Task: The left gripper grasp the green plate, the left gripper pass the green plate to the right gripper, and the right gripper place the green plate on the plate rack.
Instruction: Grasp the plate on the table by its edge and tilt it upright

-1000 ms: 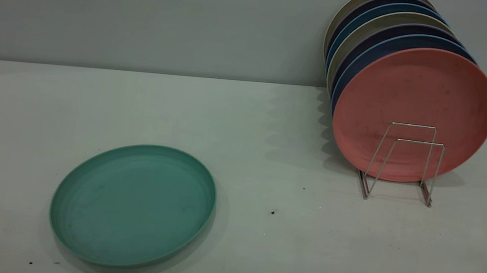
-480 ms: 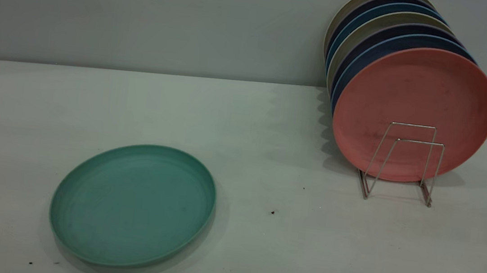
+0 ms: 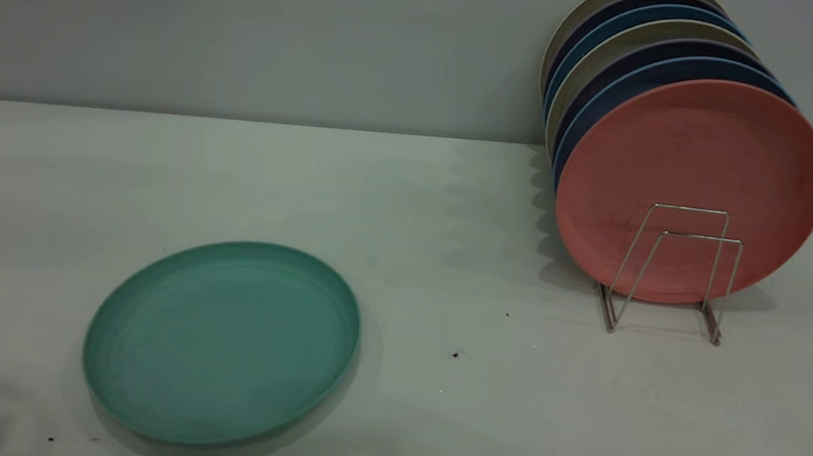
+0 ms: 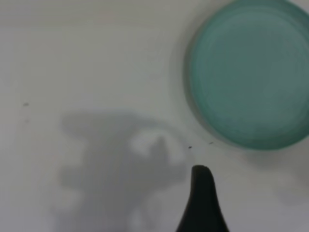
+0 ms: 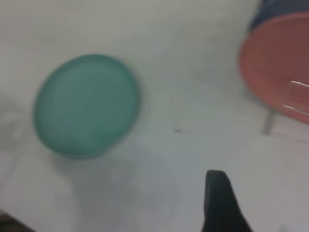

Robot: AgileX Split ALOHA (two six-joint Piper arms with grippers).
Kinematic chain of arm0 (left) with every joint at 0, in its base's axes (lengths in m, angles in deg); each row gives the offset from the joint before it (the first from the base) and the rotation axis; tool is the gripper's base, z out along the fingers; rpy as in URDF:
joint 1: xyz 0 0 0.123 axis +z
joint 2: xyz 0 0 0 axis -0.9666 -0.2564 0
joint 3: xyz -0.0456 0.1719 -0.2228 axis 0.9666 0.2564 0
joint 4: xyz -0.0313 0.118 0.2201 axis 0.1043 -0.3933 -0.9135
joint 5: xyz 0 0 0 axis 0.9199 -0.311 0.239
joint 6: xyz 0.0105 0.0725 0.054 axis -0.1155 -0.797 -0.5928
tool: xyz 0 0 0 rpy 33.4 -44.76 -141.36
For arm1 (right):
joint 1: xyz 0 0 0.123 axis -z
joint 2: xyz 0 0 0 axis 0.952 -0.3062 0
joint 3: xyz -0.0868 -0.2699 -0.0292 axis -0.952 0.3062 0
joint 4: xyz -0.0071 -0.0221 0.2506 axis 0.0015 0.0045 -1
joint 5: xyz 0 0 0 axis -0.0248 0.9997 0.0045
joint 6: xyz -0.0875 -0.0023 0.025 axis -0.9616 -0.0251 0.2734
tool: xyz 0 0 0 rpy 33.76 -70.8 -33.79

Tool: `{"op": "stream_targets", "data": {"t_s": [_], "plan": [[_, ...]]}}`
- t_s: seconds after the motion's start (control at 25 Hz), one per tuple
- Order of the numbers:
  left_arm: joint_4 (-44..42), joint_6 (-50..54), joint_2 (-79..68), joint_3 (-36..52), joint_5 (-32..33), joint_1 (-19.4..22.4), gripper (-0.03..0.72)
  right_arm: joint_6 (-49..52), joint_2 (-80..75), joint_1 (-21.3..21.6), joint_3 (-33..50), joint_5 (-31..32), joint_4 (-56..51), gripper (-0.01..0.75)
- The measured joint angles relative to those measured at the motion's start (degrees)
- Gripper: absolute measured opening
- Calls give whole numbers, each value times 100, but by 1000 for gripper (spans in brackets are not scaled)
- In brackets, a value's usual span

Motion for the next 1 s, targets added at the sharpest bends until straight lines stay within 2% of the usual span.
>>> {"op": "stream_targets", "data": {"t_s": [0.12,0.28,0.72,1.0], "plan": [[412,-423,-746,-200,-164,0,591,-650,-522,0,-13,46,-749,454],[866,-976,-1599,-523,-232,0,591,-942,-1186,-239,-238,196,-989,454],[933,-1660,-3989,-1752,-368,0,591,-261,-3303,-1611,-1114,-4,-903,454],[978,-2177,-5048,-2001,-789,0,591,-261,-3621,-1730,-1190,-41,-1042,455]]}}
